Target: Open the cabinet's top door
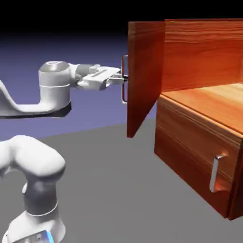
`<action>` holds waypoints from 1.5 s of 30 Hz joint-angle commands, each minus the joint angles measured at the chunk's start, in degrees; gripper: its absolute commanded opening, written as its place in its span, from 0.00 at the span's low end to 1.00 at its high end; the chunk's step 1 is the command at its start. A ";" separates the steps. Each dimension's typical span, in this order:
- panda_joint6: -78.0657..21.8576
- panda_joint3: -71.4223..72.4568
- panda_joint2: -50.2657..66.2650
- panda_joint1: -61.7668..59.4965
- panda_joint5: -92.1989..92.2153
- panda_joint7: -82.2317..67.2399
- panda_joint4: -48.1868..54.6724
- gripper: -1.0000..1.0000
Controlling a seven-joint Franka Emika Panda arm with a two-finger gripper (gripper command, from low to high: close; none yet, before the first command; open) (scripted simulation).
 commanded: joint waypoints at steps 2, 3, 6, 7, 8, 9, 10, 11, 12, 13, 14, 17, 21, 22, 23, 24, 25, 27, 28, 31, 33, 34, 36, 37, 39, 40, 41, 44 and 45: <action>-3.37 4.16 0.83 0.31 4.03 0.17 0.82 0.00; -5.11 6.23 1.40 0.38 6.01 0.31 1.37 0.00; -10.40 12.46 3.67 0.19 11.78 0.92 3.65 0.00; -12.19 14.54 4.61 -0.05 13.63 1.18 4.61 0.00; -14.00 16.62 5.63 -0.39 15.45 1.47 5.68 0.00; -15.82 18.69 6.71 -0.84 17.22 1.78 6.86 0.00; -17.66 20.77 7.86 -1.40 18.95 2.10 8.14 0.00; -19.50 22.85 9.07 -2.09 20.62 2.45 9.52 0.00; -21.36 24.92 10.31 -2.90 22.22 2.80 11.00 0.00; -23.22 27.00 11.59 -3.83 23.76 3.16 12.58 0.00; -25.08 29.08 12.90 -4.89 25.23 3.53 14.25 0.00; -30.65 35.31 16.81 -8.77 29.17 4.63 19.70 0.00; -37.75 43.61 21.61 -15.42 33.30 5.96 27.59 0.00; -39.43 45.69 22.66 -17.29 34.15 6.24 29.60 0.00; -41.05 47.77 23.63 -19.24 34.93 6.48 31.61 0.00; -42.61 49.84 24.51 -21.26 35.66 6.70 33.61 0.00; -44.11 51.91 25.29 -23.34 36.34 6.87 35.58 0.00; -46.79 55.86 26.49 -27.49 37.55 7.06 39.33 0.00; -48.00 57.76 26.90 -29.57 38.09 7.08 41.12 0.00; -51.19 63.14 27.47 -35.80 39.59 6.81 46.26 0.00; -53.05 66.48 27.33 -39.95 40.54 6.35 49.59 0.00; -53.93 68.07 27.11 -42.03 41.00 6.04 51.26 0.00; -55.62 71.09 26.40 -46.18 41.90 5.25 54.64 0.00; -56.45 72.52 25.93 -48.26 42.35 4.77 56.38 0.00; -58.11 75.21 24.76 -52.41 43.21 3.66 59.96 0.00; -58.96 76.47 24.08 -54.49 43.62 3.02 61.82 0.00; -59.83 77.68 23.34 -56.57 44.02 2.33 63.74 0.00; -62.58 80.90 20.82 -62.76 45.06 -0.05 69.84 0.00; -63.51 81.84 19.94 -64.75 45.35 -0.90 71.92 0.00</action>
